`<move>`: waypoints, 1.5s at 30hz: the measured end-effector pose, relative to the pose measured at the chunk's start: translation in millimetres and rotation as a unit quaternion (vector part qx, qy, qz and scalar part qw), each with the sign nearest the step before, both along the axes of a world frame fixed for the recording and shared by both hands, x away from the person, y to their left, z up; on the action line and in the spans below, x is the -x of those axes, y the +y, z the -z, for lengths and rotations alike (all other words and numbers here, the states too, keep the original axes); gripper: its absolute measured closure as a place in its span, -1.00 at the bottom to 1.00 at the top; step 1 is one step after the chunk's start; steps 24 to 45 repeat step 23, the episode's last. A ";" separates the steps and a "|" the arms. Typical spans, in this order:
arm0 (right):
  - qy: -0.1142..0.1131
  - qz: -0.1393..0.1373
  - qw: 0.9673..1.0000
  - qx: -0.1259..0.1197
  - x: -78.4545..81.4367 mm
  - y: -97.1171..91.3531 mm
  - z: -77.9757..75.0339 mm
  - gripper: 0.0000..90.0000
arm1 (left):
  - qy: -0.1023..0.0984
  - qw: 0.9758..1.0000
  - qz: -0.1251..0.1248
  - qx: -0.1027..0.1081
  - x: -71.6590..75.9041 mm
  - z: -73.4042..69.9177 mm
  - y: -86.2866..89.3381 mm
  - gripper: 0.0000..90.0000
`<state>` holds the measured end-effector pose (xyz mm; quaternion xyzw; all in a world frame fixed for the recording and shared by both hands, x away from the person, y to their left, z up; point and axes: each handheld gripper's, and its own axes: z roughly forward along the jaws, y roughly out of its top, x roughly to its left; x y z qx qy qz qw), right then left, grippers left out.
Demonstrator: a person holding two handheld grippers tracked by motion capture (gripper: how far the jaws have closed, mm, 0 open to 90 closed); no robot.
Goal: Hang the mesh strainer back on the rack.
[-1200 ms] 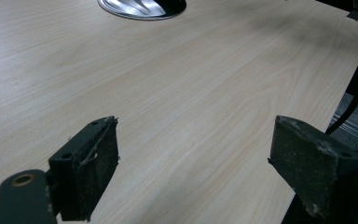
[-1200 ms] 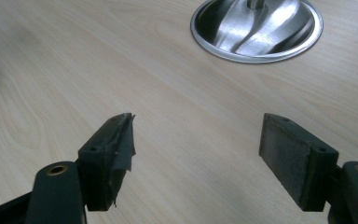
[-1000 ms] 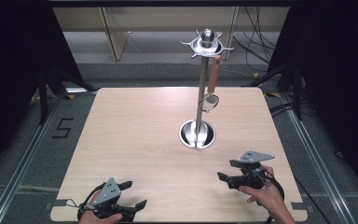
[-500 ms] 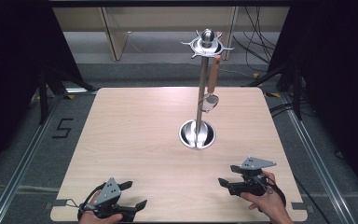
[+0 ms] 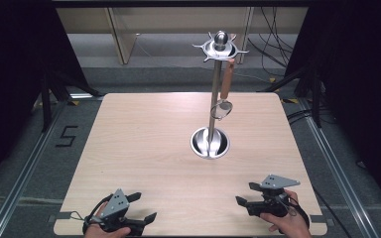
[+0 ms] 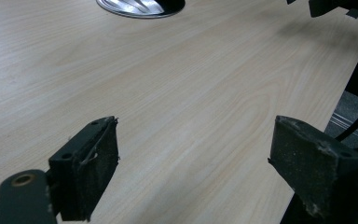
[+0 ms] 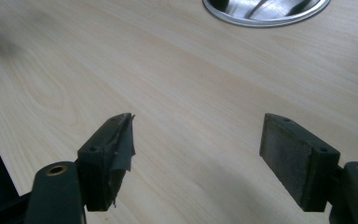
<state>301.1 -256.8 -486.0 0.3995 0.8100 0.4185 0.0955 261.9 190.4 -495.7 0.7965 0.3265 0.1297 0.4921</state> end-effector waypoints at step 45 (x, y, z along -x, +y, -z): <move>0.005 -0.001 1.000 -0.003 4.8 -3.6 1.7 -0.40 | 0.000 1.000 -0.001 -0.002 0.2 0.0 0.1 -0.67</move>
